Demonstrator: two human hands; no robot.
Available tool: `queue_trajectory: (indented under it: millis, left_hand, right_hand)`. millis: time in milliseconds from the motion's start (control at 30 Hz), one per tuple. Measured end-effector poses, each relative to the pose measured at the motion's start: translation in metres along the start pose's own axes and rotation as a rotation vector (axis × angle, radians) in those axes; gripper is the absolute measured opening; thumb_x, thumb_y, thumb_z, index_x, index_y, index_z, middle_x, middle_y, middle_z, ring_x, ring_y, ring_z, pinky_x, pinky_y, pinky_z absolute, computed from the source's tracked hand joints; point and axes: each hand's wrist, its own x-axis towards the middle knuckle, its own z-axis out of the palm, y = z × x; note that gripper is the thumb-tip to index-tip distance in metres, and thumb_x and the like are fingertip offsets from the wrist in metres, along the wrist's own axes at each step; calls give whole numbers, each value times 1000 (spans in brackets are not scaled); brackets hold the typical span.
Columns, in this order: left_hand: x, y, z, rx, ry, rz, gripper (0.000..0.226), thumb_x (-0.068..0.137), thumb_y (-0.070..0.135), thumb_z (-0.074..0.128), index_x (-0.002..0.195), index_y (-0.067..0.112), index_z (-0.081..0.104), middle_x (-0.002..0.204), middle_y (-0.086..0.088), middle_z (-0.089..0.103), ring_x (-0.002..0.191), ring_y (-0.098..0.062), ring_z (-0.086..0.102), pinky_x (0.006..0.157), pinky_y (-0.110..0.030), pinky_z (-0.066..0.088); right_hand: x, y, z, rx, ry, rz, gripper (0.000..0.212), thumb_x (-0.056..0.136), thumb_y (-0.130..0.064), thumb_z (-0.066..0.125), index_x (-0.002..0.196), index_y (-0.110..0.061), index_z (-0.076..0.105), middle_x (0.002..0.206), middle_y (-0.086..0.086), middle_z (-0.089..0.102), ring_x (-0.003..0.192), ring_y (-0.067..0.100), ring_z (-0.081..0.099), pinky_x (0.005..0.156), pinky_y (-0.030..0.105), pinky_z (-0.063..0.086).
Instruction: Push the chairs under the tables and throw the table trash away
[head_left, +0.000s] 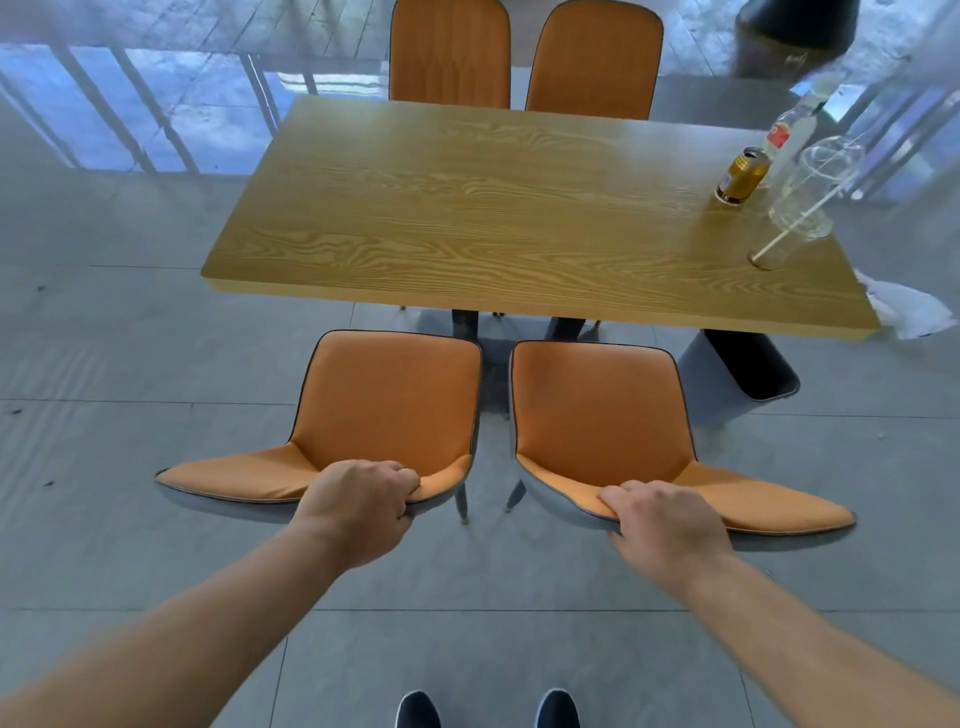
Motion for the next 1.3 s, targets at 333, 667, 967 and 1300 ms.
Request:
queue_trajectory:
  millis: [333,667,967,1300]
  left_hand:
    - [7,29,8,11,10,72,13,90,35,66,79,30,62,67,15,53,49,-11,46,46,-22,29]
    - [12,43,-4,-103,-66,-119,37,92,68,54,112,38,63,92,19,64,76,-9,62,63,-20,51]
    - [27,48,-90,-226,27,-371,98,79,94,22,160,40,28,171,5,27,157,-22,20,127,-53,20]
    - [50,47,-259,-159,438,-280,98,80,95,26,162,41,24,174,3,17,160,-22,8,128,-56,5]
  right_hand:
    - [4,-23,0,94,40,-165,8,92,-34,71,94,-27,68,84,-8,71,69,17,67,56,29,51]
    - [1,-23,4,269,108,-67,54,96,-74,39,121,-35,66,101,-17,70,85,10,65,67,24,59]
    - [14,2,-72,312,171,105,86,92,-85,17,162,-36,19,171,-1,27,159,28,16,127,51,16]
    - [16,36,-242,300,464,74,88,93,-84,20,165,-36,7,175,1,10,161,28,1,130,51,4]
